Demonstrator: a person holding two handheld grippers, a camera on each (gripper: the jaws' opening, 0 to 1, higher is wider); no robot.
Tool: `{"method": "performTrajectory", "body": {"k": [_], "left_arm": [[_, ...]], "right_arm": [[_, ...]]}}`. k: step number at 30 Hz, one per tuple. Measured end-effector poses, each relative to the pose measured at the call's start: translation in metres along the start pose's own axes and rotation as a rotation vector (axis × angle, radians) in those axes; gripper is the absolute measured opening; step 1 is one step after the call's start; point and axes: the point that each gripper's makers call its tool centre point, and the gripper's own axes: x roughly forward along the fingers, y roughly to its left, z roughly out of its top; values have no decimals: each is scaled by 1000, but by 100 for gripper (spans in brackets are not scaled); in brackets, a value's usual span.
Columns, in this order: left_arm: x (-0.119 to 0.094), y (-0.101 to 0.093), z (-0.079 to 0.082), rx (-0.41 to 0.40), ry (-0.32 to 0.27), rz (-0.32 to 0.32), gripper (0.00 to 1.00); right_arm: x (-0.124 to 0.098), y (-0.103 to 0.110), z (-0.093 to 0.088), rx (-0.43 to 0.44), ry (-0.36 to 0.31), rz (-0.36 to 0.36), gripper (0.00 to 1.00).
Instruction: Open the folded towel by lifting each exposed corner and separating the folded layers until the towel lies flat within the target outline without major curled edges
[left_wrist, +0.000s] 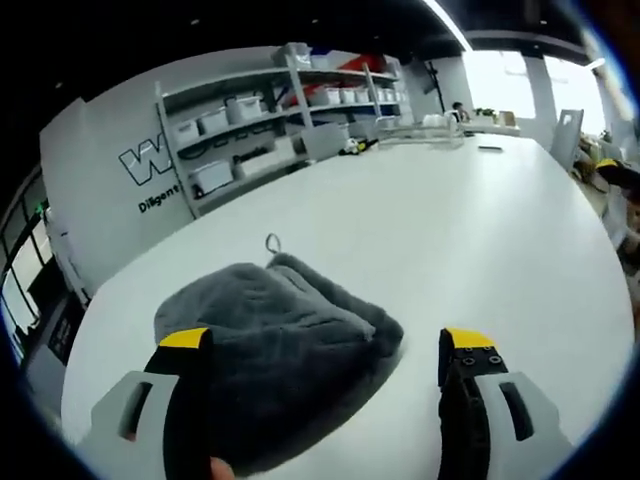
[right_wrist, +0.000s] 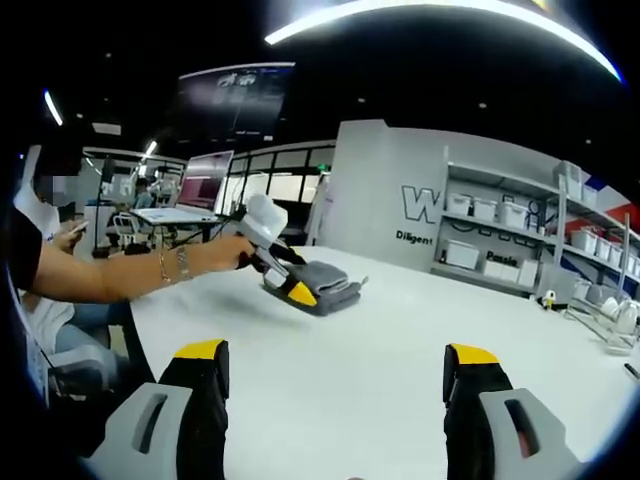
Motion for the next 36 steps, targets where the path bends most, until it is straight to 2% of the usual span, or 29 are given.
{"method": "performTrajectory", "body": {"k": [3,11,15,18,20,23,27,29,32,36], "left_arm": [[2,1,-1,2,6,1,89],[6,3,-5,31,10,5,75],[10,5,-14,42,50,15,71],[11,4,-13,59,38,28,67],[11,5,-10,36,18,26,63],[11,7,-8,26,0,26,54],[10,7,-5,0,-40,12,35],[10,7,-4,-13,-62,10,34],[11,5,-3,-26,-85,1,25],[9,8,2,-86,-128,7,14]], "right_arm": [[-1,0,0,-3,0,0,89],[-2,-1,0,-4,-1,-3,89],[-2,2,0,-5,-3,3,89],[-1,5,1,-4,-6,11,88],[0,6,0,-5,-3,19,88],[0,6,0,-5,-4,19,88],[0,6,0,-6,-5,18,88],[0,7,0,-6,-4,18,88],[1,8,0,-7,-3,22,88],[2,10,-1,-9,1,27,88]]}}
